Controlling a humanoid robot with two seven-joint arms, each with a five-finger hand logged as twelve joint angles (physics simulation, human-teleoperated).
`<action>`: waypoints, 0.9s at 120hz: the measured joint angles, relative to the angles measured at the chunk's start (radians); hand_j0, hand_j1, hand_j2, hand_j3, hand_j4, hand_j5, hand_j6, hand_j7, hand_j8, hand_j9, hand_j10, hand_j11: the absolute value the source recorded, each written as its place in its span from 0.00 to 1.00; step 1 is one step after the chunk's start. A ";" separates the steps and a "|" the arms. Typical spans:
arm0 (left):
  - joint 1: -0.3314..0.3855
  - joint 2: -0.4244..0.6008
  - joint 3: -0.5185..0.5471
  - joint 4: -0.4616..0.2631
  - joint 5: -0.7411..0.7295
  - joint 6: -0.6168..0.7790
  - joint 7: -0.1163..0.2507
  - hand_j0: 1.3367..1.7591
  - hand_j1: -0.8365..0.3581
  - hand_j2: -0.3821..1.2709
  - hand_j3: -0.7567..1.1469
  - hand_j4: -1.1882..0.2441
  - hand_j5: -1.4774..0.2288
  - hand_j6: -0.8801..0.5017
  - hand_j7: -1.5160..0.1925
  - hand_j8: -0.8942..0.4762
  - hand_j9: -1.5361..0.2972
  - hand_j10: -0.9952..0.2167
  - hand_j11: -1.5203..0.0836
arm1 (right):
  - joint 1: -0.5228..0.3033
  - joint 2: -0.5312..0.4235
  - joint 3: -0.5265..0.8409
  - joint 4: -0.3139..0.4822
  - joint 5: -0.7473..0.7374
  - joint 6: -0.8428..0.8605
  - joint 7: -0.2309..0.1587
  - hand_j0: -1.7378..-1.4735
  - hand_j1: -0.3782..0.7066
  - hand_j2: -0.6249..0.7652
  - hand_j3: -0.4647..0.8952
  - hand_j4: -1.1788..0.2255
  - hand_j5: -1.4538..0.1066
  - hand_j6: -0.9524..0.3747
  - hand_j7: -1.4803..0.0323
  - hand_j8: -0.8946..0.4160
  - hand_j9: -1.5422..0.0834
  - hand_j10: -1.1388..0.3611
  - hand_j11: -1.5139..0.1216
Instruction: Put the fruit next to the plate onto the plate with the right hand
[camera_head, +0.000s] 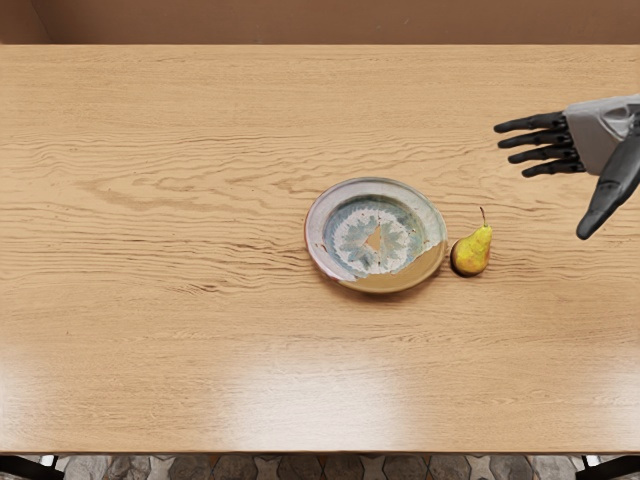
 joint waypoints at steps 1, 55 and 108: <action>0.000 0.000 0.000 0.000 0.000 0.000 0.000 0.76 0.99 0.23 0.40 0.82 0.86 0.63 0.88 0.65 0.83 0.82 0.94 | 0.000 0.000 0.000 0.000 0.000 0.000 0.000 0.30 0.03 0.45 0.34 0.84 0.93 0.72 0.98 0.68 0.95 0.76 0.93; 0.000 0.000 0.000 0.000 0.000 0.000 0.000 0.76 0.98 0.23 0.40 0.82 0.86 0.63 0.88 0.65 0.83 0.82 0.94 | -0.010 0.099 0.002 -0.017 -0.238 -0.170 0.000 0.30 0.03 0.45 0.34 0.84 0.93 0.71 0.98 0.68 0.95 0.76 0.93; 0.000 0.000 0.000 0.000 0.000 0.000 0.000 0.76 0.99 0.23 0.40 0.82 0.86 0.63 0.88 0.65 0.83 0.82 0.94 | -0.194 0.257 -0.003 -0.016 -0.547 -0.470 0.000 0.30 0.03 0.45 0.34 0.84 0.93 0.71 0.98 0.68 0.95 0.76 0.93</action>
